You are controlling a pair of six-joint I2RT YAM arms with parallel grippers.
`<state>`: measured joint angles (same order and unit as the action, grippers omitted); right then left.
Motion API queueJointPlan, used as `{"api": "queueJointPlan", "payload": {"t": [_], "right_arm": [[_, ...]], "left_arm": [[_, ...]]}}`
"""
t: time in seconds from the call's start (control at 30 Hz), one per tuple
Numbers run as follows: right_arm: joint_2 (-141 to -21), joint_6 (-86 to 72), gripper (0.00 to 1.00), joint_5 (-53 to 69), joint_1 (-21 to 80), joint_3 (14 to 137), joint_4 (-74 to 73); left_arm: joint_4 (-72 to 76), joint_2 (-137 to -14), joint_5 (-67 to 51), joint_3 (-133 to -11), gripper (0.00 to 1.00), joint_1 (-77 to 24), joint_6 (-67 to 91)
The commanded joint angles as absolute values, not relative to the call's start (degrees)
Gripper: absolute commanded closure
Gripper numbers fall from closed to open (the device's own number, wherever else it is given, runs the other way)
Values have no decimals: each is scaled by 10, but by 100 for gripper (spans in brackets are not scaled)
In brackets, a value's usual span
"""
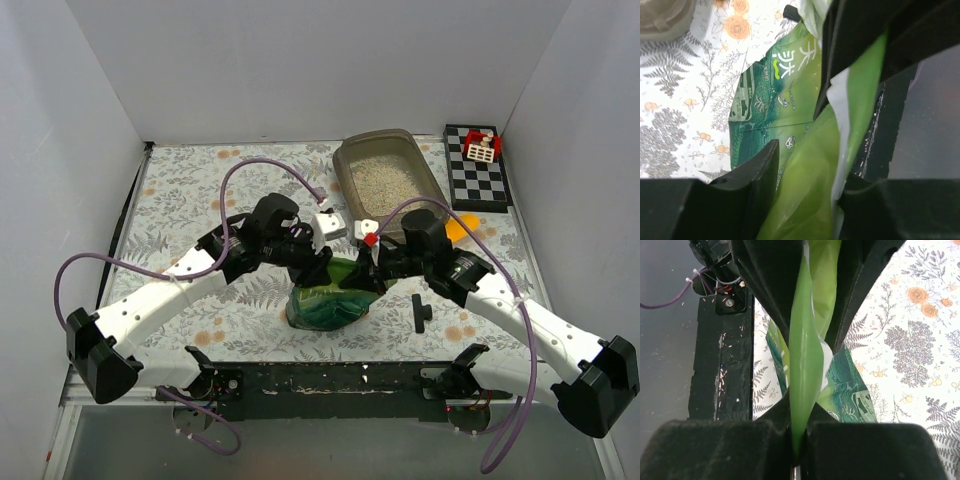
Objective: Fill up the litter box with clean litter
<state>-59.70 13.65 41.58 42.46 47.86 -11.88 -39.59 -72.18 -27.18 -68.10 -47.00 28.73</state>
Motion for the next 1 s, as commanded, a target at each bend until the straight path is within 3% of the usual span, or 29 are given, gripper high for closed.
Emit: {"api": "queueJointPlan", "payload": {"t": [0.0, 0.07, 0.17, 0.33, 0.63, 0.97], "right_arm": [[-583, 129, 92, 418, 423, 499, -116], [-586, 131, 77, 407, 423, 519, -139], [-580, 136, 55, 367, 423, 556, -183], [-541, 156, 37, 277, 423, 598, -263], [-440, 257, 22, 159, 423, 553, -315], [-513, 382, 20, 223, 420, 565, -332]], "left_arm": [[-370, -699, -258, -680, 87, -473, 269], [-365, -698, -258, -678, 100, -473, 265], [-358, -686, -251, -668, 100, -474, 260], [-359, -650, -239, -669, 100, -479, 244], [-401, -608, -240, -656, 100, -487, 151], [-381, -520, -276, -587, 100, -489, 87]]}}
